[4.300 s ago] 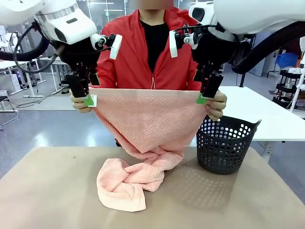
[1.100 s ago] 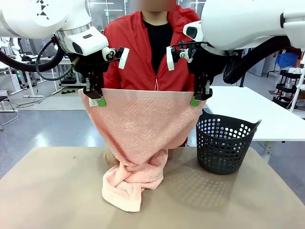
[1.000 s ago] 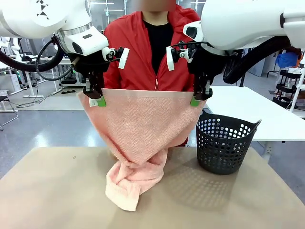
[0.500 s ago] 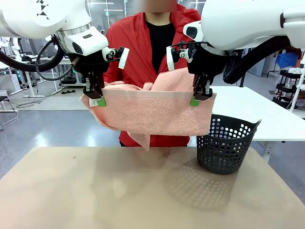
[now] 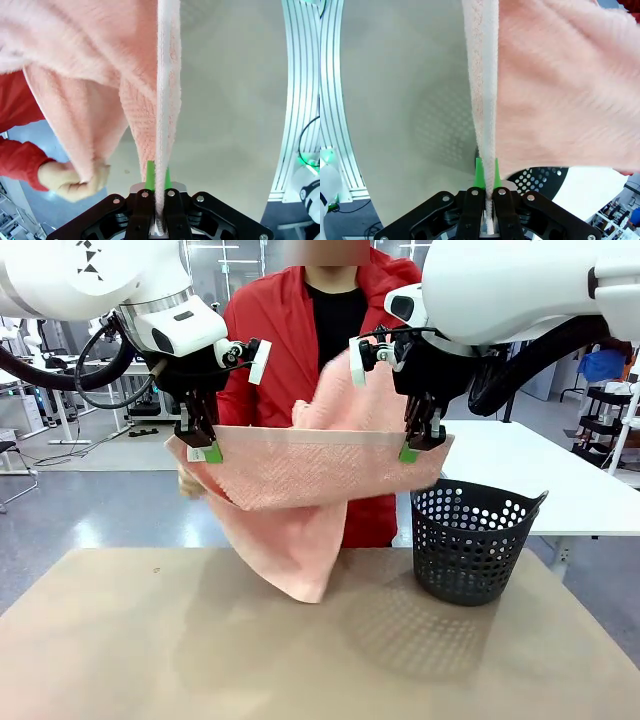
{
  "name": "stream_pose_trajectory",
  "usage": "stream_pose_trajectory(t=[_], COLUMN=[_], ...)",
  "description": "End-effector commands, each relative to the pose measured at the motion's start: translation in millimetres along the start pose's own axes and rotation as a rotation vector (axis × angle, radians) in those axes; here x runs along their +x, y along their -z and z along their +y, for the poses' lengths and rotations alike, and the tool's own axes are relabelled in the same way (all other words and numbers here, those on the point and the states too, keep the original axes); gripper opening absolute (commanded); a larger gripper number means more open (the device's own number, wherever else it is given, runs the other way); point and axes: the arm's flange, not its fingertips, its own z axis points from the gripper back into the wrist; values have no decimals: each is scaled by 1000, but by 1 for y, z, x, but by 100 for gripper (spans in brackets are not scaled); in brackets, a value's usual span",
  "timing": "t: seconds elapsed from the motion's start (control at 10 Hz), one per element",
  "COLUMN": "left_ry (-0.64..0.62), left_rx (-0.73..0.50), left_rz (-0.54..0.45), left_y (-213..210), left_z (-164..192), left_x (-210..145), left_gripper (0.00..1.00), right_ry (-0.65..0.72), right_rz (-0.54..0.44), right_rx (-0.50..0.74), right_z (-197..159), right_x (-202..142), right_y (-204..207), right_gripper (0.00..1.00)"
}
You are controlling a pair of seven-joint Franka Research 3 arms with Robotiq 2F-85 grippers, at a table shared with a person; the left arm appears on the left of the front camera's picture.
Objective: Fold the towel.
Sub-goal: Release the end of the 100 cm Hotel Towel you were holding and grab the top end of the folded side.
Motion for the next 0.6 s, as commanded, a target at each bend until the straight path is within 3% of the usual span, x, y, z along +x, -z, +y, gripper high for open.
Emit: stream_pose_trajectory(t=[0.0, 0.5], left_ry=[3, 3], left_rx=[11, 11], left_rz=[13, 13], left_y=[-1, -1], left_z=[3, 3], left_x=[-1, -1], left_gripper=[0, 0], right_ry=[-1, -1], right_rz=[4, 4], right_rx=[-1, -1], right_z=[0, 0], right_x=[-1, -1], right_y=[-1, -1], right_gripper=[0, 0])
